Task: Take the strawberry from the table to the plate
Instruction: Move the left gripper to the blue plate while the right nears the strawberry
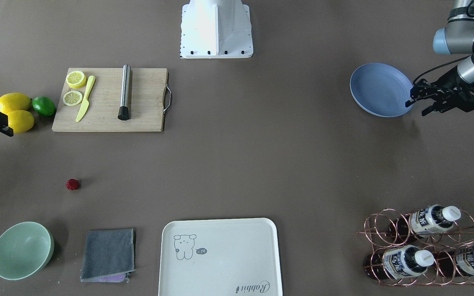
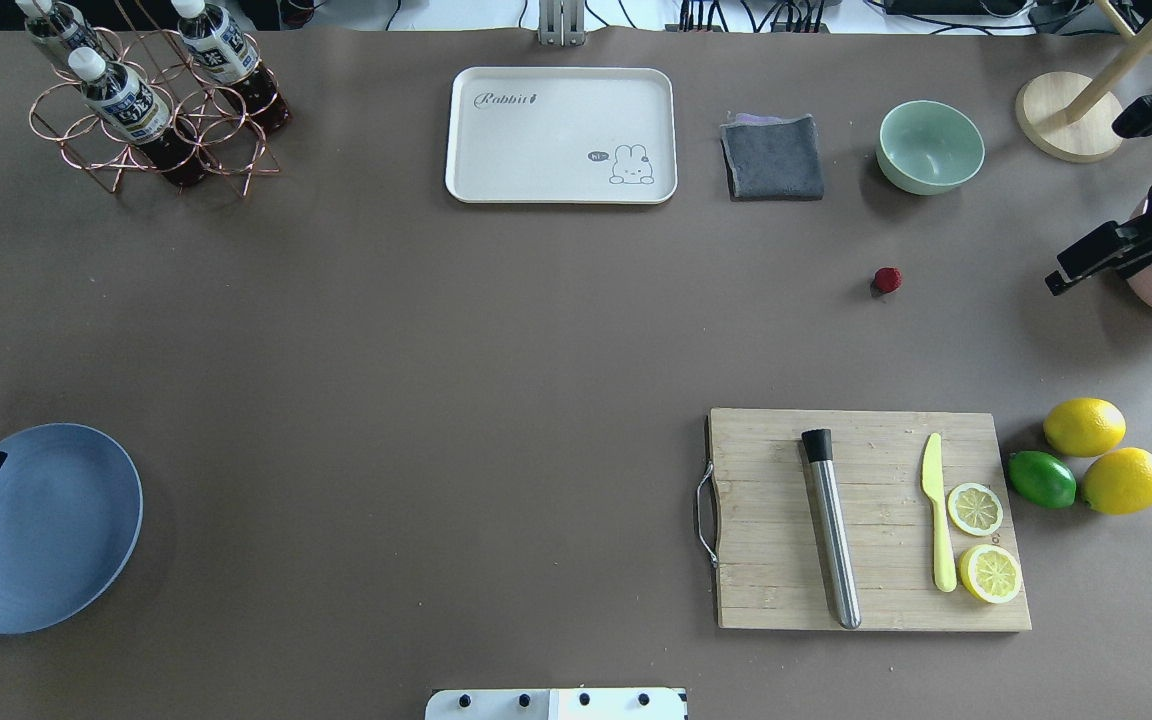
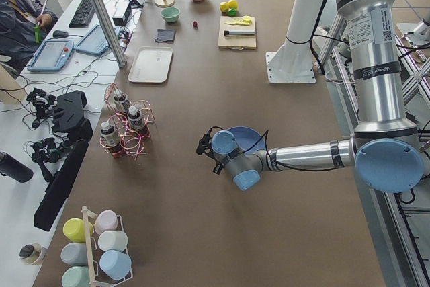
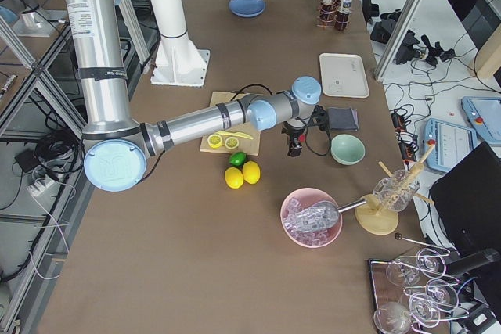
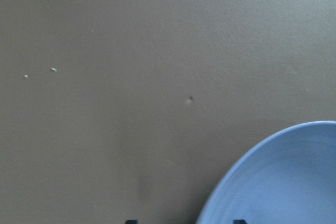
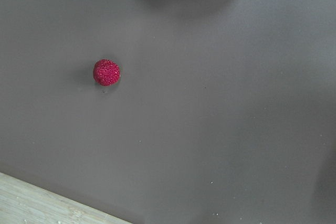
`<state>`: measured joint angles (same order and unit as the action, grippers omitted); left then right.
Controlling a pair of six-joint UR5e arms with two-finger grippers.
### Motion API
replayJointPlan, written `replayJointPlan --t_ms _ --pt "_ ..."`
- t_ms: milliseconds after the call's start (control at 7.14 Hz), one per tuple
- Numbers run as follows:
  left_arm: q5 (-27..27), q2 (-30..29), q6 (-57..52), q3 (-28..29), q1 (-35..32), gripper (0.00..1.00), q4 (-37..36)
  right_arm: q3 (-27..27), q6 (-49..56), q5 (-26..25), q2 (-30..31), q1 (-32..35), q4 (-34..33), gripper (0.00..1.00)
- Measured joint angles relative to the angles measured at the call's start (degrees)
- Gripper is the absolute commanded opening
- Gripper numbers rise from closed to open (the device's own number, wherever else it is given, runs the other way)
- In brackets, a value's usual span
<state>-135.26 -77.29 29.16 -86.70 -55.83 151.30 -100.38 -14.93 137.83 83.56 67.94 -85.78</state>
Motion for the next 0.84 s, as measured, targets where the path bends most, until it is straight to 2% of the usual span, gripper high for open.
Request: replayJointPlan --t_ms 140,560,840 --pt "0.6 0.7 -0.2 -0.3 0.7 0.62 0.0 0.0 0.0 0.1 0.0 0.0 0.0 1.00" --pt "1.1 2.8 -0.2 -1.3 1.4 0.36 0.0 -0.1 -0.3 0.3 0.0 0.0 0.0 1.00" --pt "1.2 3.6 -0.2 -1.5 1.9 0.31 0.0 -0.1 -0.5 0.3 0.0 0.0 -0.1 1.00"
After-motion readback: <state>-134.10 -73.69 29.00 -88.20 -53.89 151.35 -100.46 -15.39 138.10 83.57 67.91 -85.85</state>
